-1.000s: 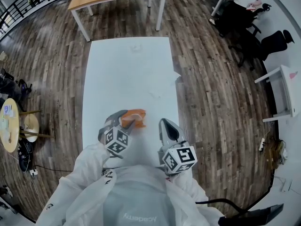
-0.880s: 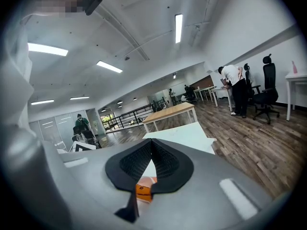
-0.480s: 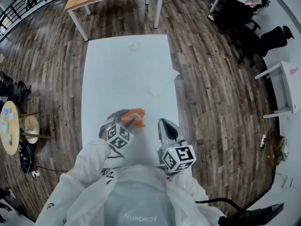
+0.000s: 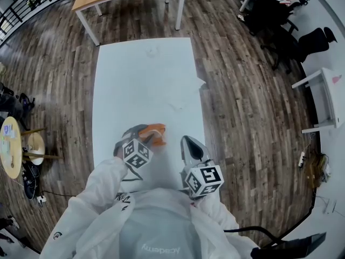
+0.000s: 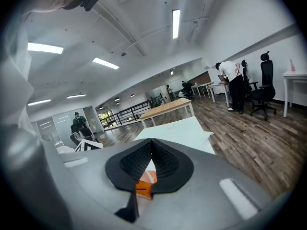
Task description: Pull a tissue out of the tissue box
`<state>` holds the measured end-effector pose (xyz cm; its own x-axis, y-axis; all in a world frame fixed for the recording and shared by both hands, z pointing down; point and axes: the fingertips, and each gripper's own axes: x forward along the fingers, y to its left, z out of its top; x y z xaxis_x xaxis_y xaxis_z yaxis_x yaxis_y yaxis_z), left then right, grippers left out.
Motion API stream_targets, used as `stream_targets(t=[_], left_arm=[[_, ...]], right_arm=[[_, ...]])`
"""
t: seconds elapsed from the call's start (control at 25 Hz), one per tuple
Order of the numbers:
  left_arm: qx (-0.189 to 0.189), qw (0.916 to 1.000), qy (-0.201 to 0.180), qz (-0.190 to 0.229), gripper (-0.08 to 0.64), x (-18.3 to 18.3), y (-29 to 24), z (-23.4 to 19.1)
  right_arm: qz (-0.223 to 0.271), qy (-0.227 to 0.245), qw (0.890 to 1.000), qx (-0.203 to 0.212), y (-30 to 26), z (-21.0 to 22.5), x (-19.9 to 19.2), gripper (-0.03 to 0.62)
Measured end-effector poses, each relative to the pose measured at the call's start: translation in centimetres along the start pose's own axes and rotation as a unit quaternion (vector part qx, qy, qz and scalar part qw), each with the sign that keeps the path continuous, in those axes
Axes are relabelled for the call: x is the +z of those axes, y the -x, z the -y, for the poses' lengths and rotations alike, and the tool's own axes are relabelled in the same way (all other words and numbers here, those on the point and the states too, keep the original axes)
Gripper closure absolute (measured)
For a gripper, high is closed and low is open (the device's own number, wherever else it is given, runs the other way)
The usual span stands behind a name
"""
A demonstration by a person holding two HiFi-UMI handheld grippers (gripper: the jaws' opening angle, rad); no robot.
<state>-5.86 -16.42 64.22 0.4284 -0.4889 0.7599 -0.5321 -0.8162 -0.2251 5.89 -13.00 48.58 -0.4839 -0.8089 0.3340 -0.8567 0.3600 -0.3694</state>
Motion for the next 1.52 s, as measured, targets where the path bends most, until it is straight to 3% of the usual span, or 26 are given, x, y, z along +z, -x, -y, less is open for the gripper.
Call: stream_targets(t=[0.92,1.52], left_arm=[[-0.013,0.9998,-0.004,-0.013,0.483,-0.6,-0.5,0.0],[-0.011,0.9997,-0.010,-0.020,0.532,-0.8,-0.5,0.2]], right_arm=[[-0.022,-0.006,1.000,-0.006,-0.8,0.4,-1.8,0.591],[-0.129,0.000,0.992,0.002,-4.8,0.9,-10.2,0.591]])
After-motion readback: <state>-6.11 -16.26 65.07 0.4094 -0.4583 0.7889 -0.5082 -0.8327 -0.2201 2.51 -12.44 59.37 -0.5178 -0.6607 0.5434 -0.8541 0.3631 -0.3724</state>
